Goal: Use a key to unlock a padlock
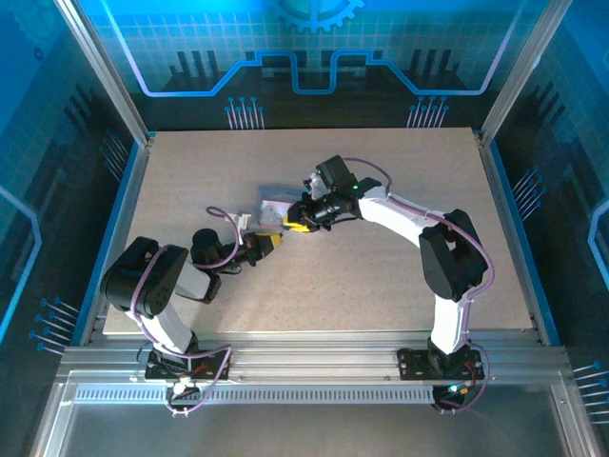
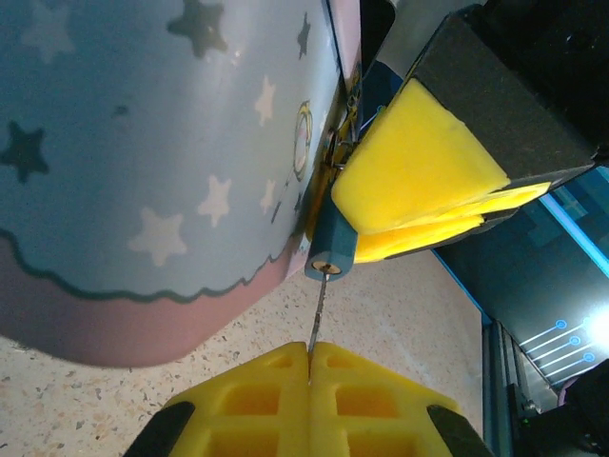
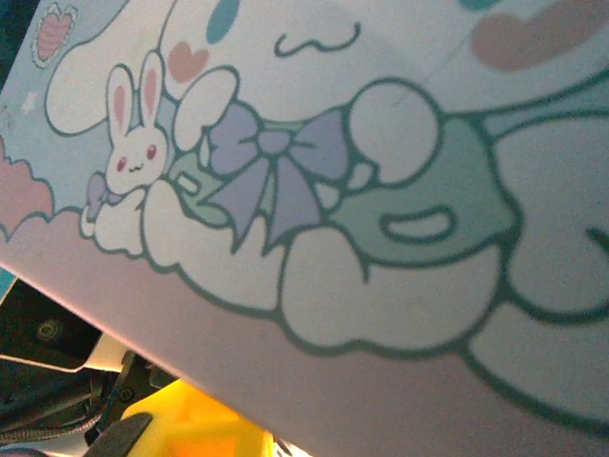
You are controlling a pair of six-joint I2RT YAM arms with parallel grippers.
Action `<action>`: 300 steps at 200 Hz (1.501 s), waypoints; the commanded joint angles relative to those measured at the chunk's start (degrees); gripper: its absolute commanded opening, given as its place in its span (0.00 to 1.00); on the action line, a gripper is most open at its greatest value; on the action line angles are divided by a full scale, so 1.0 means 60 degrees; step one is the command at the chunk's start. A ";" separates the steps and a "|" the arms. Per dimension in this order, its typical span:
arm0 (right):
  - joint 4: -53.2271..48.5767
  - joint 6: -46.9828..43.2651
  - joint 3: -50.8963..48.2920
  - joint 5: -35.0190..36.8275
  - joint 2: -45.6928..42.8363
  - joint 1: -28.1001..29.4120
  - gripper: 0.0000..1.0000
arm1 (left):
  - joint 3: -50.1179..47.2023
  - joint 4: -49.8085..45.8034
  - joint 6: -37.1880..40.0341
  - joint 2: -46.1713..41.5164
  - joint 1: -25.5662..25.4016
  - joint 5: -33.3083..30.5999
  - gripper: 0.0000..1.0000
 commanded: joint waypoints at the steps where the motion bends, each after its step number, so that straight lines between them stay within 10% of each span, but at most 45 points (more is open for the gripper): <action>1: 0.0454 -0.0224 0.0005 -0.0620 -0.0508 -0.0060 0.00 | 0.0216 0.0384 -0.0128 0.0121 0.0094 0.0159 0.00; 300: -0.0901 -0.1281 0.0486 -0.1698 -0.0409 -0.0111 0.00 | 0.0094 0.0371 -0.0296 -0.1024 -0.0506 -0.1145 0.00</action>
